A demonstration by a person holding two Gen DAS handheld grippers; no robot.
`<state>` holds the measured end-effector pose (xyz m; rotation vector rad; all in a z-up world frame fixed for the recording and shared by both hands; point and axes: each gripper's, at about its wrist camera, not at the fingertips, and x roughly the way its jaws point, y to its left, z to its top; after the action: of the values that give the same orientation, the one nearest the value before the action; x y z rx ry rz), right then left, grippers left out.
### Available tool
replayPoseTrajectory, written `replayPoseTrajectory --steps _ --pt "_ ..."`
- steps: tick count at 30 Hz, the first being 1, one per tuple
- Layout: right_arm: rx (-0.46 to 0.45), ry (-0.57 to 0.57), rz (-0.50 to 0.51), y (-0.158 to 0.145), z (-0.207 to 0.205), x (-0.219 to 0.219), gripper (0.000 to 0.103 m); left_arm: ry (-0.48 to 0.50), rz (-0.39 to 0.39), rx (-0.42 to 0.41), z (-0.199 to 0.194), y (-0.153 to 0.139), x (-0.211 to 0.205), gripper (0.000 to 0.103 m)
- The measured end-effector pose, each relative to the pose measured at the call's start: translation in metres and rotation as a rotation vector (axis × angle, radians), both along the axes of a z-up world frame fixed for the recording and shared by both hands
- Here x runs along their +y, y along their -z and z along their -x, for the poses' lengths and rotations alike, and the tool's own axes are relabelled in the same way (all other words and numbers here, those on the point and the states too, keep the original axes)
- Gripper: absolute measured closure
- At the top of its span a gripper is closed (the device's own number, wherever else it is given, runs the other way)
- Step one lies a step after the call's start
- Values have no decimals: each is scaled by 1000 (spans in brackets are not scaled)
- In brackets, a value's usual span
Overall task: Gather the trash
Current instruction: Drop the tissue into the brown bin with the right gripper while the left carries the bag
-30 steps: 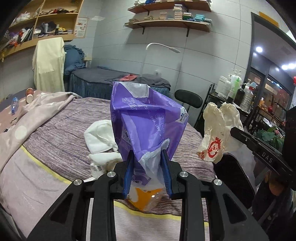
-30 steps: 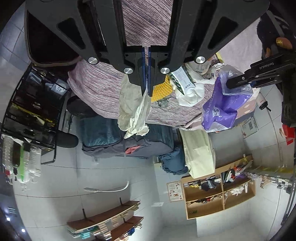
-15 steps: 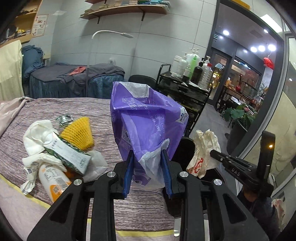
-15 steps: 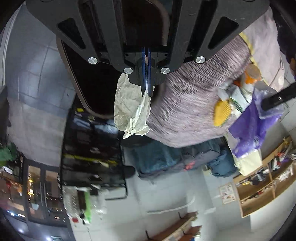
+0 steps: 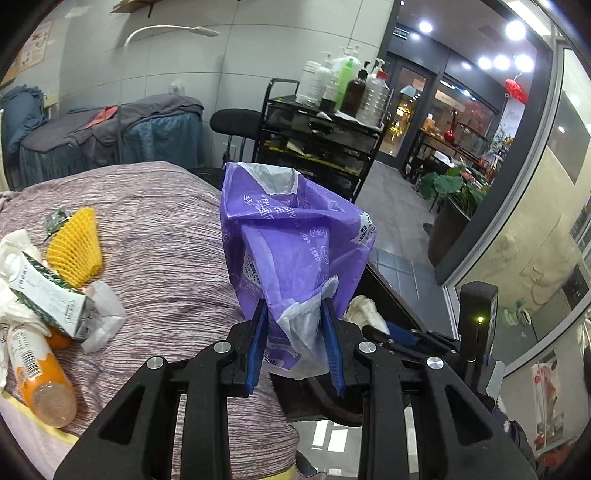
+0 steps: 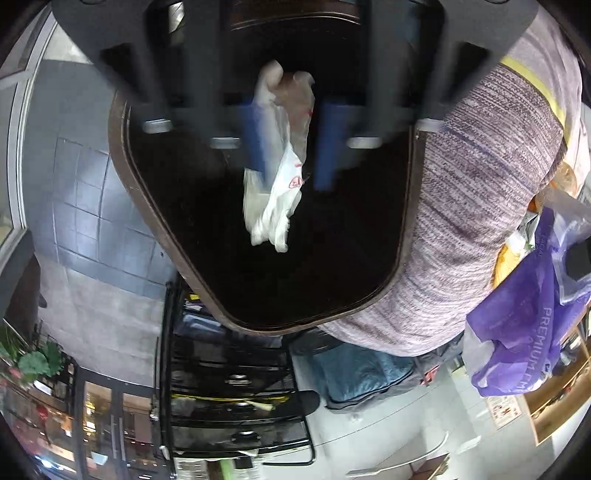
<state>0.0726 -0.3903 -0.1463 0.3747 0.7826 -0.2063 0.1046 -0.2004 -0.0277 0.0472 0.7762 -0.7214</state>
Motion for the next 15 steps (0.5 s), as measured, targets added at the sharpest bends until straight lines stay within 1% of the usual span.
replayPoseTrajectory --steps 1,4,7,8,12,14,15 --pt "-17 18 3 -1 3 -2 37 7 -7 0 1 1 -4 74" --pt "-46 46 17 -9 10 -4 37 31 -17 5 1 2 -15 74" --pt "-86 96 44 -23 21 -8 35 50 -23 9 0 3 -26 74" --pt "-100 115 54 -27 24 -11 33 57 -27 9 0 3 -30 74" --pt "-164 210 91 -48 43 -22 32 88 -38 32 -7 7 -49 74" --pt "-193 246 106 -57 53 -26 27 103 -45 47 -8 9 -56 74" --pt "-208 264 111 -61 57 -28 27 114 -51 57 -9 11 -61 74"
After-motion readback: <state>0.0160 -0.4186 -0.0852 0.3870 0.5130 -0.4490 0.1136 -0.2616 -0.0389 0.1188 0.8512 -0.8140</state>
